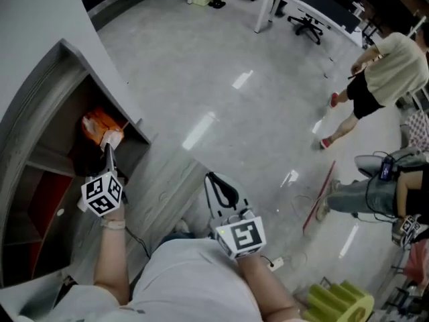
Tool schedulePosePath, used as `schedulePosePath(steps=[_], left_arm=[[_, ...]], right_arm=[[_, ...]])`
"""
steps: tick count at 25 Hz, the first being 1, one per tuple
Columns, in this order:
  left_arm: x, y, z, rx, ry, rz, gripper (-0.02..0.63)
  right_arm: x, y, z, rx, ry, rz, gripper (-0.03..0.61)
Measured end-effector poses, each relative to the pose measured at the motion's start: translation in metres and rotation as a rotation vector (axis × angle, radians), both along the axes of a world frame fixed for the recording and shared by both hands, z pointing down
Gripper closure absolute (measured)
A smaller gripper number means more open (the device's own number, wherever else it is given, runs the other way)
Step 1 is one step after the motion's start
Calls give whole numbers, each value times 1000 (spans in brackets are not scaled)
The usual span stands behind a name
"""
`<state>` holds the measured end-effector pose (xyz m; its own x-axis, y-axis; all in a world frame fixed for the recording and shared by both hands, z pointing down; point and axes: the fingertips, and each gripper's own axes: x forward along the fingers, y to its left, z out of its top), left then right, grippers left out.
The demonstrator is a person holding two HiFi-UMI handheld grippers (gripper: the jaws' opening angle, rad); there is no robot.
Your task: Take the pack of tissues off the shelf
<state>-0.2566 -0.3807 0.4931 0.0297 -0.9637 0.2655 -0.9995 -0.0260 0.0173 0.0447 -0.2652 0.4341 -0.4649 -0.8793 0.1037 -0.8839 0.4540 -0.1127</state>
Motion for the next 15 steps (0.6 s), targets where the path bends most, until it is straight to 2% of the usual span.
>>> schedulePosePath(steps=[2, 4, 6, 15], left_arm=[[1, -6, 2, -3, -4, 3, 490], [1, -10, 2, 2, -9, 6, 548], [1, -12, 2, 8, -11, 9, 575], [13, -3, -7, 27, -15, 71, 592]], right_arm=[[4, 1, 0, -3, 8, 24, 552], [6, 2, 0, -3, 15, 39, 552], [6, 1, 1, -4, 19, 47, 552], [-1, 1, 0, 1, 12, 31, 552]])
